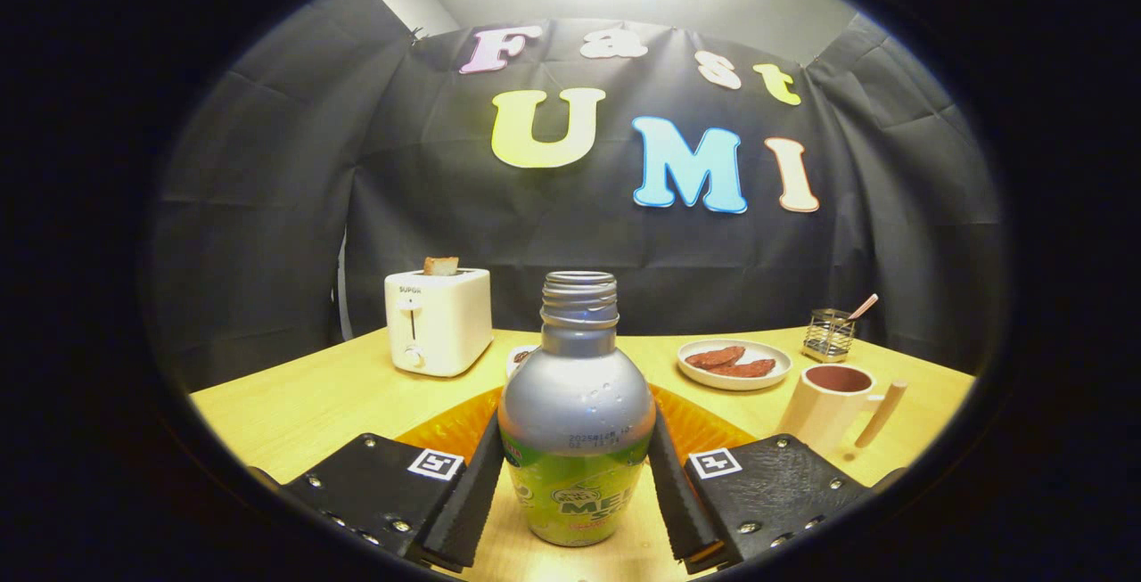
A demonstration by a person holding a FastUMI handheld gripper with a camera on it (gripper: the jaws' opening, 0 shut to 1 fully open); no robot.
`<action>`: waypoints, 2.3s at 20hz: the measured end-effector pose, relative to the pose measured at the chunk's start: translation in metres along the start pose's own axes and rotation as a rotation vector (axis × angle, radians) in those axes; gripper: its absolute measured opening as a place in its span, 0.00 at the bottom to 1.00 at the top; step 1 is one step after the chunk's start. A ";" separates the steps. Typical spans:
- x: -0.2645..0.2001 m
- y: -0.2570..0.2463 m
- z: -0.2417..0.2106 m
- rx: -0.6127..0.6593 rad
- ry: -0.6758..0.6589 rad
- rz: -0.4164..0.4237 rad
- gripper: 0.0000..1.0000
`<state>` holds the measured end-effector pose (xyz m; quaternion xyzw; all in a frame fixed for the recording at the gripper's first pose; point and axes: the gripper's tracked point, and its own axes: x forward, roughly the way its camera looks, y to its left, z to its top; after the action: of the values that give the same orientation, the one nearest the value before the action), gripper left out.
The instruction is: Take the bottle from table, then pour the juice into the cup, finally place the bottle on the coaster
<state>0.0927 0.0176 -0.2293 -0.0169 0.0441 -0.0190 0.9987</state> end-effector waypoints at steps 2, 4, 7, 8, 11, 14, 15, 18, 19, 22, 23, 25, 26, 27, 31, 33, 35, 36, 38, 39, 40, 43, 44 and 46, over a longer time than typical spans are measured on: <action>0.000 -0.011 0.011 0.029 -0.013 -0.012 0.77; 0.002 -0.023 0.021 0.063 -0.017 -0.020 0.77; 0.011 -0.034 0.028 0.149 -0.008 -0.002 0.77; 0.013 -0.039 0.027 0.187 0.001 0.000 0.77; 0.021 -0.051 0.028 0.293 0.013 0.006 0.77; 0.031 -0.057 0.031 0.391 0.025 0.027 0.77; 0.034 -0.058 0.032 0.425 0.031 0.034 0.77; 0.038 -0.068 0.030 0.541 0.048 0.021 0.77; 0.040 -0.072 0.032 0.585 0.043 0.015 0.77; 0.044 -0.074 0.042 0.727 0.020 0.028 0.77; 0.046 -0.074 0.043 0.775 0.010 0.035 0.77; 0.047 -0.074 0.043 0.872 -0.002 0.037 0.77; 0.049 -0.073 0.042 0.917 -0.003 0.034 0.77; 0.052 -0.072 0.041 0.951 -0.006 0.036 0.77; 0.058 -0.070 0.036 1.077 -0.013 0.036 0.76; 0.060 -0.068 0.034 1.134 -0.019 0.041 0.76; 0.062 -0.071 0.033 1.179 -0.025 0.042 0.76; 0.064 -0.073 0.033 1.197 -0.028 0.039 0.76; 0.064 -0.076 0.033 1.237 -0.041 0.040 0.76; 0.064 -0.077 0.034 1.258 -0.052 0.046 0.76; 0.063 -0.080 0.035 1.282 -0.062 0.049 0.77; 0.063 -0.083 0.036 1.364 -0.086 0.060 0.77; 0.064 -0.084 0.036 1.391 -0.091 0.063 0.76; 0.065 -0.084 0.034 1.417 -0.094 0.061 0.76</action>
<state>0.1576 -0.0681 -0.1986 0.6371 -0.0215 -0.0142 0.7703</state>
